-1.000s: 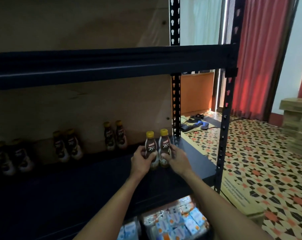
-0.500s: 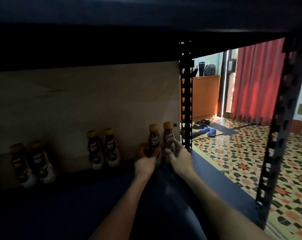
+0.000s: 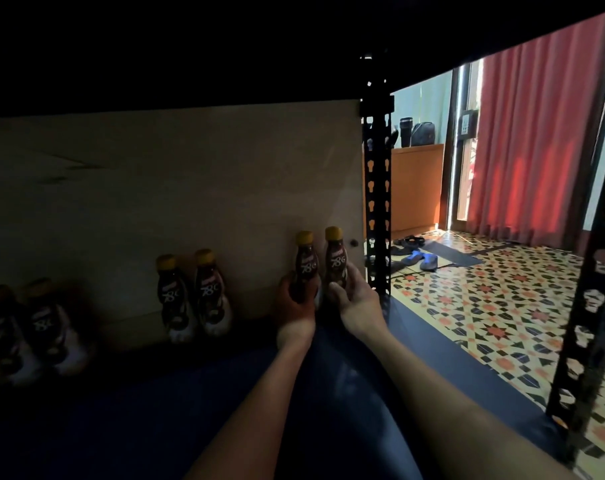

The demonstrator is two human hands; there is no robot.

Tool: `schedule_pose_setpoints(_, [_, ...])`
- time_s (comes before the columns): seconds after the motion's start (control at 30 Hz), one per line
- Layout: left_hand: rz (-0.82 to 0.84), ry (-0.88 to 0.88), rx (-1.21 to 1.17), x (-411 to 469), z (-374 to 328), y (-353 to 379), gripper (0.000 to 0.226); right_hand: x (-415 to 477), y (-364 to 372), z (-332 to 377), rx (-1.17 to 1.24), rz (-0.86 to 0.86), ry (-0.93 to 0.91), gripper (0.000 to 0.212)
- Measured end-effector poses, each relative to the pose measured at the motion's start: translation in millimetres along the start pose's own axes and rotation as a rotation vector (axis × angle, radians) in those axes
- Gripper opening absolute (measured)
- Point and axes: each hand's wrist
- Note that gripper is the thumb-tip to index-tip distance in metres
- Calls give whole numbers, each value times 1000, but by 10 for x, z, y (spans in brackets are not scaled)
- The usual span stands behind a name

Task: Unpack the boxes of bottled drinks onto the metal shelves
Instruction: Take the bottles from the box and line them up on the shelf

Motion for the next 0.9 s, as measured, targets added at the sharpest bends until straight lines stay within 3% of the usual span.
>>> schedule_pose_setpoints(0.13, [10, 21, 36, -39, 36, 14, 16, -2, 11, -17, -2, 1, 42, 62])
schedule_pose_setpoints(0.27, [16, -28, 62, -79, 11, -14, 59, -34, 18, 2, -14, -19, 56, 84])
schedule_pose_setpoints(0.37, [-29, -48, 153, -211, -91, -114, 82, -114, -5, 61, -70, -74, 30, 82])
schedule_pose_setpoints(0.47, [24, -60, 258, -480, -228, -378, 70, -304, -54, 216, -139, -89, 36, 75])
schedule_pose_setpoints(0.6, [120, -70, 509, -832, -321, -815, 81, -750, -69, 460, -235, -13, 39, 68])
schedule_pose_setpoints(0.77, [167, 95, 922, -1403, -484, -1366, 62, -1441, -19, 695, -385, 194, 26, 66])
schedule_pose_setpoints(0.9, [215, 228, 1109, -1798, -586, -1809, 51, -1906, 11, 979, -486, 314, 31, 64])
Point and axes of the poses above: each hand's wrist, its own x-axis towards the middle knuckle, its own y-axis out of the palm, z = x × y, and after that the axes turned 9 degrees about x, right-handed
